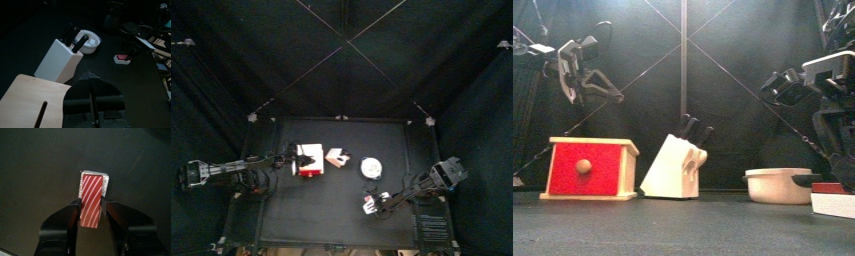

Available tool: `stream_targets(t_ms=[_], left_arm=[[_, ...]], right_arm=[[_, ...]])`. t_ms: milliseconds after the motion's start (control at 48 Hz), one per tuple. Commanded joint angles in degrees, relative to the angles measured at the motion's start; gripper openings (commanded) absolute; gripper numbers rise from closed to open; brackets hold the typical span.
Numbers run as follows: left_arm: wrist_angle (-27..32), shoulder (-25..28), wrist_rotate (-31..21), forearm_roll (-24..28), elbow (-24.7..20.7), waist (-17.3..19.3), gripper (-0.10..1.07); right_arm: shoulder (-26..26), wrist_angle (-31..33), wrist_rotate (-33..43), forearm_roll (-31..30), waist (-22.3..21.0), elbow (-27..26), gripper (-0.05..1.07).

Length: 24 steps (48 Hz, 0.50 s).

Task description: Grab salmon sushi

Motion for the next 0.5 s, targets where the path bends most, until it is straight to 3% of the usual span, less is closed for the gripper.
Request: stream_targets(t_ms=[0,479], left_arm=[[-0.18,0.0,0.09,-0.09,-0.62,-0.09,0.14],[-0.26,0.0,0.09,0.0,-0.62,-0.09,0.14]], right_arm=[[-0.7,-0.09,-0.09,-0.18,-0.26,-0.44,0.74],[-0.53,-0.09,-0.26,-0.26,-0.62,-0.7,0.56]])
